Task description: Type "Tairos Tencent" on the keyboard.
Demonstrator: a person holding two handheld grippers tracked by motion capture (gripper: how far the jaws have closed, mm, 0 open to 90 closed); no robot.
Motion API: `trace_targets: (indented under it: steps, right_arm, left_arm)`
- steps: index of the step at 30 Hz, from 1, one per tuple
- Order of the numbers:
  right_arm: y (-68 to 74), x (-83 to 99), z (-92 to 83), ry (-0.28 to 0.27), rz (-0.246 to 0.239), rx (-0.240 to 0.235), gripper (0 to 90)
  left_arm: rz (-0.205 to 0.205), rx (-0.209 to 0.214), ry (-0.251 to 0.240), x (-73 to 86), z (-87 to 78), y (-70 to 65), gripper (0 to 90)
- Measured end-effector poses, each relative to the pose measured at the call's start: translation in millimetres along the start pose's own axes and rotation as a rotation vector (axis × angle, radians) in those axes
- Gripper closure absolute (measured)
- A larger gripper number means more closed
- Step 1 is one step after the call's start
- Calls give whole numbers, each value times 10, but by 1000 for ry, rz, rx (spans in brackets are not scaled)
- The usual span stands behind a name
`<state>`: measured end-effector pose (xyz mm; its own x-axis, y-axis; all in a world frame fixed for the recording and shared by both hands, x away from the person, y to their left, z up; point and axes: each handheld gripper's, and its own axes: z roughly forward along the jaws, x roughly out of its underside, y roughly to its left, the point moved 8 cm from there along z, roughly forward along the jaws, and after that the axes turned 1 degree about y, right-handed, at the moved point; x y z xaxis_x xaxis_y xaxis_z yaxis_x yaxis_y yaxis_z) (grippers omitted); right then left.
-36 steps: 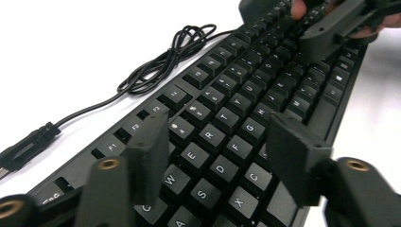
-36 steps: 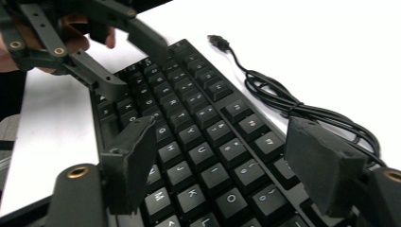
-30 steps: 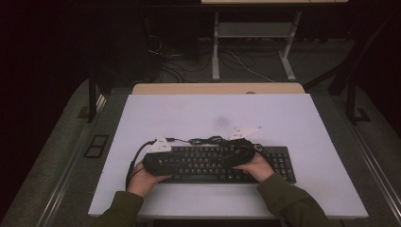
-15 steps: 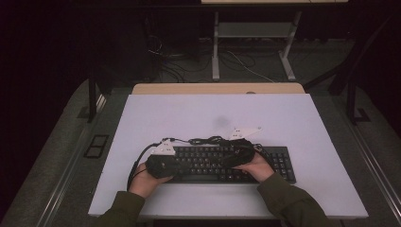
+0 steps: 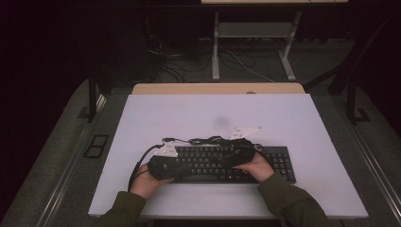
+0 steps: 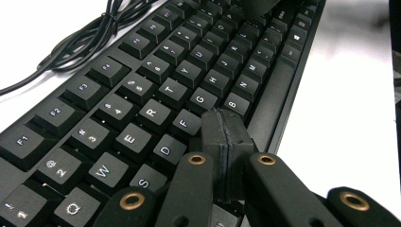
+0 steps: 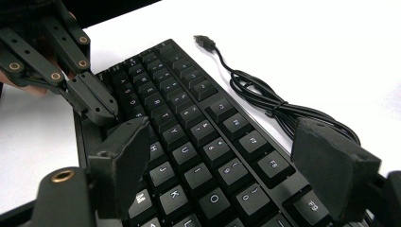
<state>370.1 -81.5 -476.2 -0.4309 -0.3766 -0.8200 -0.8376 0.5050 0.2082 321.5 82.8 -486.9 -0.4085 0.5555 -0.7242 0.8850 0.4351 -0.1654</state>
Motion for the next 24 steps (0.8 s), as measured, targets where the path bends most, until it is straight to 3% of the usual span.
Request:
trace_targets:
  steps: [12, 24]
  right_arm:
    - [4, 2, 8, 0, 0, 1, 201]
    - [2, -2, 0, 0, 6, 1, 201]
  left_arm:
    - [-11, 12, 7, 23, 24, 3, 892]
    - [6, -7, -12, -33, -24, -4, 893]
